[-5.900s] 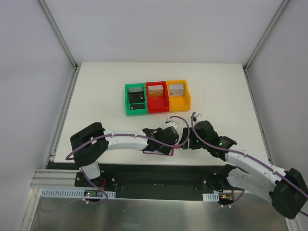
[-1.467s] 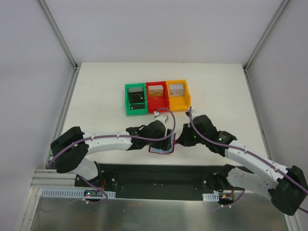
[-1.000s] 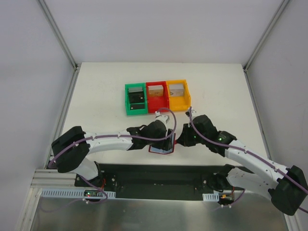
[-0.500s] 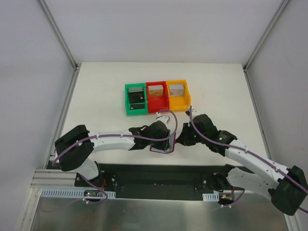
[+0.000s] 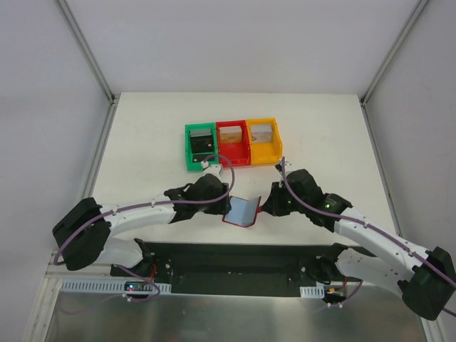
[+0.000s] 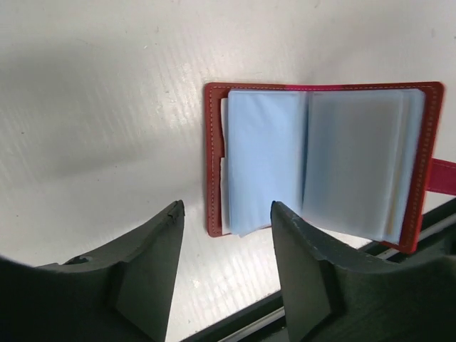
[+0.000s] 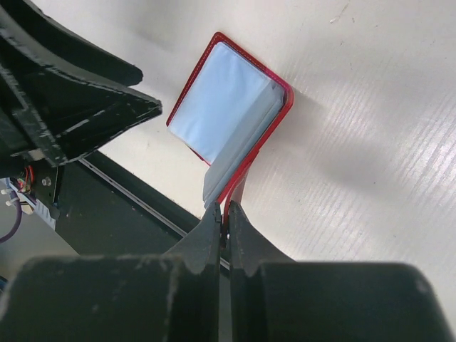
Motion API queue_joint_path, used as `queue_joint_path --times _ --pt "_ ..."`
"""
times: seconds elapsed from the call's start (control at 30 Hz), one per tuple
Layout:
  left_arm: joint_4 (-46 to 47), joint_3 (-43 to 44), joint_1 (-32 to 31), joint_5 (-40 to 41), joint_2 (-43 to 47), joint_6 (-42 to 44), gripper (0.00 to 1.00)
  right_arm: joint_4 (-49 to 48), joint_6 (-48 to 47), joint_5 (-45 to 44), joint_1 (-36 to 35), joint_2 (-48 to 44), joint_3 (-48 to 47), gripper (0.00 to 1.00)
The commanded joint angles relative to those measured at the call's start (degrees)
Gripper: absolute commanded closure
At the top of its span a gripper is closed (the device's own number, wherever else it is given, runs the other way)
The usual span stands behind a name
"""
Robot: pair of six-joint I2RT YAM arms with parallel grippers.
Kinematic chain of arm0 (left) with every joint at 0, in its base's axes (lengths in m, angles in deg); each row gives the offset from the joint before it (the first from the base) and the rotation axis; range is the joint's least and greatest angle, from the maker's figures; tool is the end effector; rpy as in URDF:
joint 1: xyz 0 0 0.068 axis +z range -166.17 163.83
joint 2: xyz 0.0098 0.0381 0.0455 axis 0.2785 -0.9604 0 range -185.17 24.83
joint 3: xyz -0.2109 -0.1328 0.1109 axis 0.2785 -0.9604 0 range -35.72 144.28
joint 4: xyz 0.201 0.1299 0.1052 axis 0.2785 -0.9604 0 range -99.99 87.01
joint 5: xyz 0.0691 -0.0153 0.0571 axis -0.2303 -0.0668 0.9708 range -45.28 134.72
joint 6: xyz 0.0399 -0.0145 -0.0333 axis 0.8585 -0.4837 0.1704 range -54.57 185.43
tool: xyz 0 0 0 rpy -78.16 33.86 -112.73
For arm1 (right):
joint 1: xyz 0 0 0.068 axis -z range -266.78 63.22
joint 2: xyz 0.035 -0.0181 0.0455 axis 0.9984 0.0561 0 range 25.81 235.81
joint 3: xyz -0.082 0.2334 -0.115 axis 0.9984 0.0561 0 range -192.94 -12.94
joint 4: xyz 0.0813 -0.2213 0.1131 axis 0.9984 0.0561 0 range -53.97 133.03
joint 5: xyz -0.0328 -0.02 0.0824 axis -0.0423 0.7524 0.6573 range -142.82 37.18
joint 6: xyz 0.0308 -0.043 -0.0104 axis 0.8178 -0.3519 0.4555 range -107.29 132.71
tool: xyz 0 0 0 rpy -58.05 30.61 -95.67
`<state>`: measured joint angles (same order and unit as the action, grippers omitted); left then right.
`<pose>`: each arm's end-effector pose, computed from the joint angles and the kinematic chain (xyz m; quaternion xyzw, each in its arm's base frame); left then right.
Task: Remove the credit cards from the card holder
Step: Remove the credit card from the card holder.
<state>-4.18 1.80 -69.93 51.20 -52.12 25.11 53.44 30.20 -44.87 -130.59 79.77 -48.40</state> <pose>0.1633 -0.2161 0.1902 0.0827 0.9037 -0.2701 0.3218 0.1442 0.1452 0.2420 -0.2329 0.8580 0.2844 0.3588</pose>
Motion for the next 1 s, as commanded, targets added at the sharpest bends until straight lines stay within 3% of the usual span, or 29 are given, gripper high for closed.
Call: queue_joint_path --times 0.0,0.23,0.6,0.97 --pt "-0.8 -0.1 0.1 0.8 6.4 0.5 0.46 0.3 -0.2 0.3 -0.3 -1.1 -2.1 1.0" --pt "0.7 7.7 -3.4 -7.6 1.8 4.6 0.38 0.2 -0.4 0.2 -0.4 -0.8 -2.2 1.0" --pt "0.9 12.7 -6.5 -10.6 -6.4 5.4 0.35 0.5 -0.4 0.2 -0.3 -0.9 -2.1 1.0" --pt "1.0 11.4 -6.5 -6.8 -6.9 4.5 0.43 1.4 -0.8 -0.2 -0.2 -1.8 -2.1 1.0"
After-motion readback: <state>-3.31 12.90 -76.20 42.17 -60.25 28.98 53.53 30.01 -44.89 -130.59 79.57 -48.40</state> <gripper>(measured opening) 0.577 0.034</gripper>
